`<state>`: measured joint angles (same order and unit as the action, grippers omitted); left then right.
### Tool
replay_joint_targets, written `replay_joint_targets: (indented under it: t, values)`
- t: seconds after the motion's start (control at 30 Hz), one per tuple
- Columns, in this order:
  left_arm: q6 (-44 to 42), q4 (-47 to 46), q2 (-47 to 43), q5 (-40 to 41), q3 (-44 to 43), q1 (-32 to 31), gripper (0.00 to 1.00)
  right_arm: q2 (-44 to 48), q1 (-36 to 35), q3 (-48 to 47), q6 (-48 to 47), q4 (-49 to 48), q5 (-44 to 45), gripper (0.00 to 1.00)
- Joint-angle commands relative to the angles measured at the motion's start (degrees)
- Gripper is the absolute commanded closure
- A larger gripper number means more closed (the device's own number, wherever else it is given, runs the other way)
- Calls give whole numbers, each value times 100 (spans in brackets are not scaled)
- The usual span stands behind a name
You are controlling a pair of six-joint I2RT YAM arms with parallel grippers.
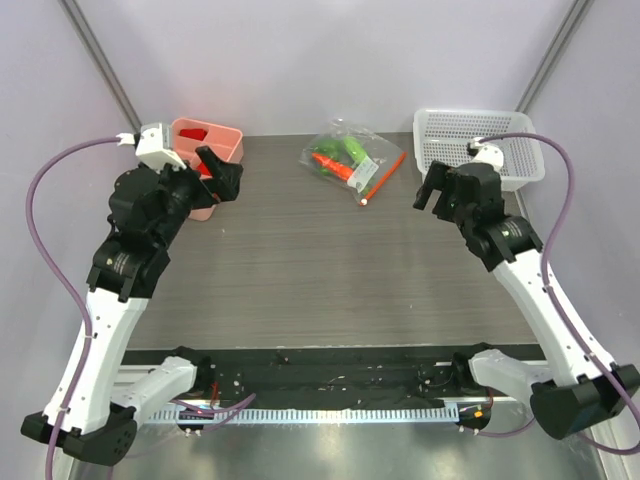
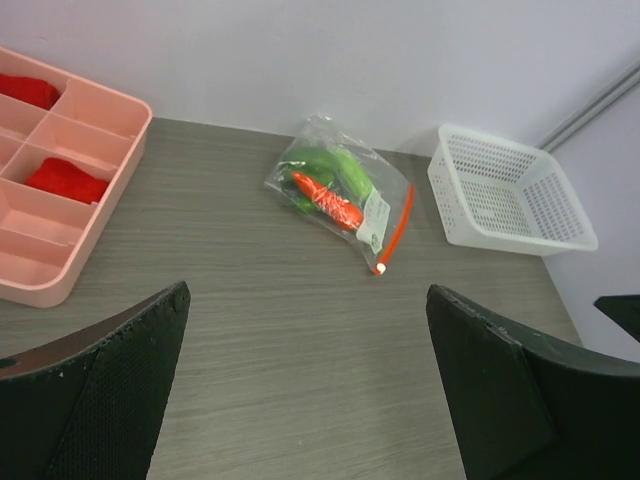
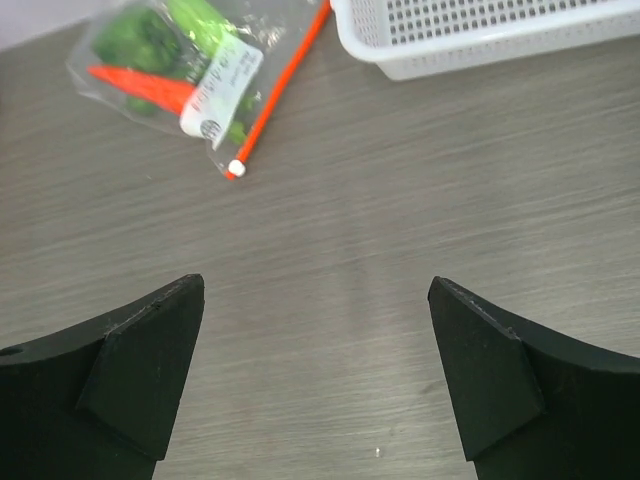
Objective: Open the zip-top bag and remove the fake food
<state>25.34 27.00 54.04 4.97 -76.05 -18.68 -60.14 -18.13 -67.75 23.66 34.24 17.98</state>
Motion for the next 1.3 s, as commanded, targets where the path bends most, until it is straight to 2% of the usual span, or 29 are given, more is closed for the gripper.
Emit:
replay_joint_targets:
  t: [0.0,0.1,0.27,0.43,0.6,0.67,0.73,0.87,1.03,1.27]
  values:
    - [-38,507,220,-435,-409,22,0,-723,3,-195,-133,109,-204,0]
    - [-73,727,405,-927,-551,31,0,-1174,3,-257,-247,-214,-766,0]
    - [-56,797,634,-1744,-613,22,0,-2264,2,-177,-11,-1286,-1243,0]
    - [172,614,582,-1877,-323,22,0,-3380,11,-572,534,-1991,-1692,0]
    - [462,288,458,-2157,195,22,0,-4470,11,-977,1131,-2640,-1499,1]
    - [585,174,380,-2263,362,22,0,-4673,2,-1030,1728,-2930,-1446,3]
    - [673,165,327,-2299,450,22,0,-4919,-6,-969,2315,-3351,-1368,7]
    - [613,270,168,-2369,556,22,0,-5270,-15,-696,2949,-4284,-1095,8]
    - [481,437,98,-2466,548,22,0,-5622,-6,-679,3118,-4855,-876,15]
    - [471,297,28,-2580,644,22,0,-5973,46,-678,3145,-5094,-945,22]
